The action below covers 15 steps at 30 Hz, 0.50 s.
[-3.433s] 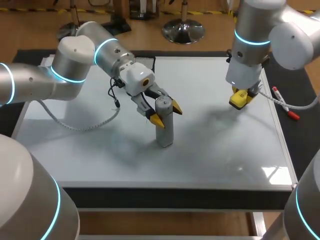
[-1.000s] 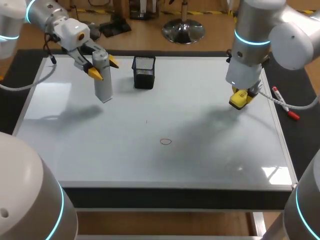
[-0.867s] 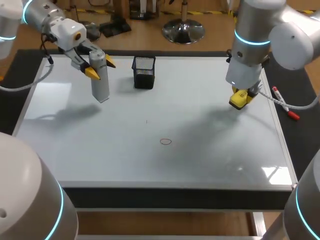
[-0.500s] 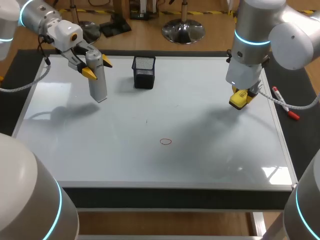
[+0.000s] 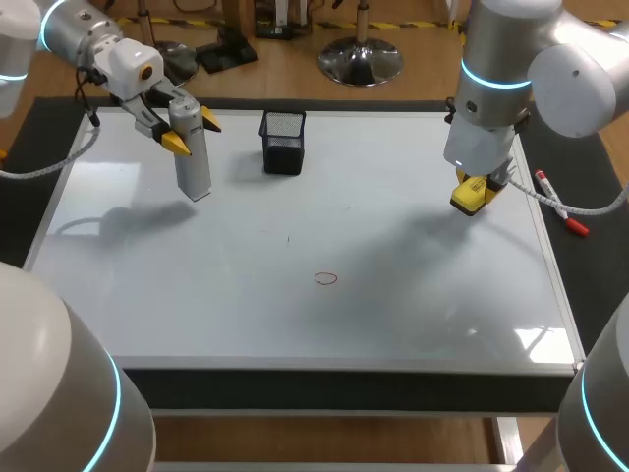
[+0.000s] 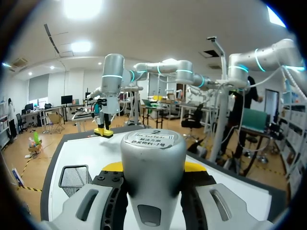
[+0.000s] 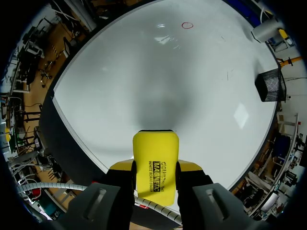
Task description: Pick up the inspection probe, press it on each red-marked spot on the whiteboard one by one, put down the probe, pick up the eraser, and wipe off all the red marks.
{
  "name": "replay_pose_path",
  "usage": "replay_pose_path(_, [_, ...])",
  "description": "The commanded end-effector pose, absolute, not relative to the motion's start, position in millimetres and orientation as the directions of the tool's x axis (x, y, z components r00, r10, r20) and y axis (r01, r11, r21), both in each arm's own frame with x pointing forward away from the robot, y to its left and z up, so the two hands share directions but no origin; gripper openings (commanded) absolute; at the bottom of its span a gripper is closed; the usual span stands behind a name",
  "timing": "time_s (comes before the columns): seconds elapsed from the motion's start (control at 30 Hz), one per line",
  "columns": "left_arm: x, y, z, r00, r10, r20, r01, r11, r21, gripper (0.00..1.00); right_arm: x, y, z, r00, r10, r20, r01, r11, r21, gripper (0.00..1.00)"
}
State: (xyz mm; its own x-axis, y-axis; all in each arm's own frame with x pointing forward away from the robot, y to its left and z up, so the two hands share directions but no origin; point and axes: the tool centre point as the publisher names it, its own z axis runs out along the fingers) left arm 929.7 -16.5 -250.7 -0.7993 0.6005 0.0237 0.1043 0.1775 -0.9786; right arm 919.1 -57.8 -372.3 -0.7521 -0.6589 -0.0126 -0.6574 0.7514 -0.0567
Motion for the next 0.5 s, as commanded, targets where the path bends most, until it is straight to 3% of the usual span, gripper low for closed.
replay_pose_path(0.03, [931, -16, -250, -0.796, 0.605, 0.024, 0.104, 0.176, -0.979, 0.00, 919, -58, -372, -0.751, -0.660, -0.011, -0.658, 0.751, -0.058, 0.00])
replay_pose_path(0.5, [931, -16, -250, -0.796, 0.605, 0.024, 0.104, 0.176, -0.979, 0.00, 847, -7, -350, -0.617, -0.786, -0.040, -0.772, 0.614, -0.165, 0.00])
